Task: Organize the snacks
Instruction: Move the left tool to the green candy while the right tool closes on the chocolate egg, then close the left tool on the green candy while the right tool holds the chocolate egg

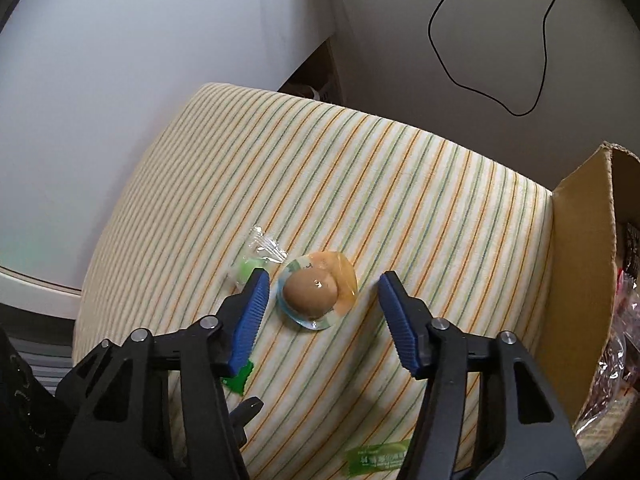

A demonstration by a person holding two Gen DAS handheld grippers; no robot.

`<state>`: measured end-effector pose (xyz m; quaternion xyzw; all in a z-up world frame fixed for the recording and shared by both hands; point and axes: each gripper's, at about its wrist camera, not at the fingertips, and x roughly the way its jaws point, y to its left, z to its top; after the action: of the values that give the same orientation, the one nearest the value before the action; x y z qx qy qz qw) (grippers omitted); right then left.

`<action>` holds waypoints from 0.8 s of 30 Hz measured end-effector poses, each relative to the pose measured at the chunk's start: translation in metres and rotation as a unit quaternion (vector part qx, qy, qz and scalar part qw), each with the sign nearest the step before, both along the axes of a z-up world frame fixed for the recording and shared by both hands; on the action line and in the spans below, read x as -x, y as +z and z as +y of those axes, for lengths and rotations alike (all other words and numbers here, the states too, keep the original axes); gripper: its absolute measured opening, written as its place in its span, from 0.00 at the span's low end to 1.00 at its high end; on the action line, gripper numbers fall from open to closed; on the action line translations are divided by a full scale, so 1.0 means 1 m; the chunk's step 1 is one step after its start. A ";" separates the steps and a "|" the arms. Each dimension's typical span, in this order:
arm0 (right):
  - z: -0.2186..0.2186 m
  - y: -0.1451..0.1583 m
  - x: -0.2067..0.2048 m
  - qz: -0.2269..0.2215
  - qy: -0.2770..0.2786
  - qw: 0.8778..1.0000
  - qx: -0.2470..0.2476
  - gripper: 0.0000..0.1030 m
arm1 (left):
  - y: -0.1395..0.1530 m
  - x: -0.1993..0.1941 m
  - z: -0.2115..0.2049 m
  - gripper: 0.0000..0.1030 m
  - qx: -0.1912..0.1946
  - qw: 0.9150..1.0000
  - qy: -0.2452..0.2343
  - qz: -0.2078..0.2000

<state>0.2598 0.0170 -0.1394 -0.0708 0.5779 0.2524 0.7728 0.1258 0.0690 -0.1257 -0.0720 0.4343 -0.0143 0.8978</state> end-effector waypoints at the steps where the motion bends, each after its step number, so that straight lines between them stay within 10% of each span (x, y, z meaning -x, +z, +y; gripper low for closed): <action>1: 0.002 -0.001 0.001 -0.002 0.002 1.000 0.004 0.55 | 0.000 0.000 0.000 0.49 -0.004 1.000 0.000 0.000; 6: 0.006 -0.002 0.003 -0.013 0.010 1.000 0.016 0.39 | 0.000 0.001 -0.004 0.34 -0.017 1.000 -0.001 0.001; 24: -0.005 -0.009 0.012 -0.022 0.018 1.000 0.004 0.32 | 0.005 0.003 -0.002 0.09 -0.013 0.999 -0.003 -0.029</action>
<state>0.2479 0.0117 -0.1485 -0.0894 0.5607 0.2624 0.7803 0.1228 0.0668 -0.1208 -0.0584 0.4088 -0.0133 0.9106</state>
